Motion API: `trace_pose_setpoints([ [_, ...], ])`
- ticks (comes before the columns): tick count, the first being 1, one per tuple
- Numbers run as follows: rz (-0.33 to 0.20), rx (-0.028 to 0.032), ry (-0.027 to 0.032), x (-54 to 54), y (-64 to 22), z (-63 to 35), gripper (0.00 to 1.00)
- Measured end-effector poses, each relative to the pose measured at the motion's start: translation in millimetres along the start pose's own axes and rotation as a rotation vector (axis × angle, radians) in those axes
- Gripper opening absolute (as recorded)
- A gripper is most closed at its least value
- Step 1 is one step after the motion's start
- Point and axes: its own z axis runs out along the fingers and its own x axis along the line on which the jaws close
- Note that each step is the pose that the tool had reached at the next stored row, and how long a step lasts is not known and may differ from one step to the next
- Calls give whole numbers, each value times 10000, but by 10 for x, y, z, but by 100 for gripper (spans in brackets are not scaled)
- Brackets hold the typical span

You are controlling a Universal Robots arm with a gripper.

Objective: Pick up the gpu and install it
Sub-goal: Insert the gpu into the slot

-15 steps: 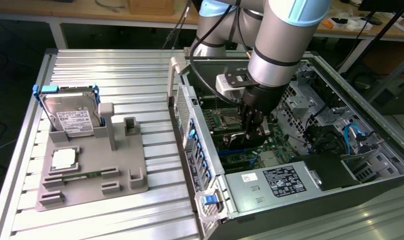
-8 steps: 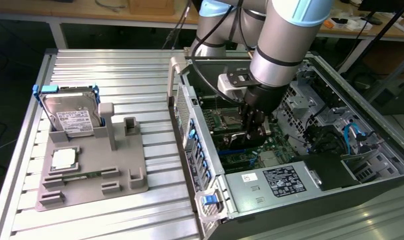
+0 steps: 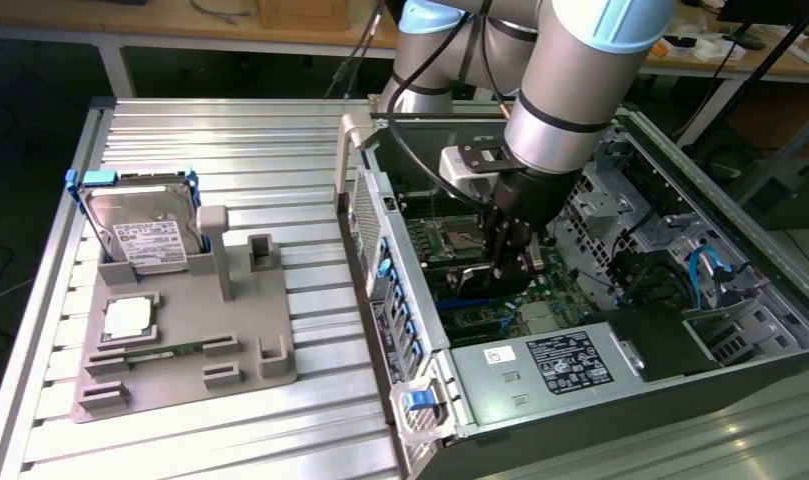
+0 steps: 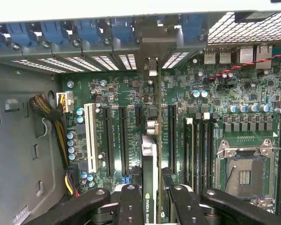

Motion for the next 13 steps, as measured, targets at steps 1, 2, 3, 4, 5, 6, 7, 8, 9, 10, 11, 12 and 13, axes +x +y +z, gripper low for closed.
trace_pose_setpoints([
  [1,1,1,-2,0,0,5,27],
  [2,0,2,-4,1,0,10,27],
  [3,0,1,-3,2,1,19,27],
  [4,0,1,-6,2,2,35,27],
  [5,1,1,-10,1,3,52,27],
  [6,1,1,-14,1,3,66,27],
  [7,1,1,-18,1,4,75,27],
  [8,0,0,-21,1,4,81,27],
  [9,-1,0,-20,1,5,82,27],
  [10,0,-1,-19,1,6,82,27],
  [11,0,-1,-19,1,7,82,27],
  [12,1,0,-21,1,7,83,27],
  [13,0,0,-23,1,7,84,27],
])
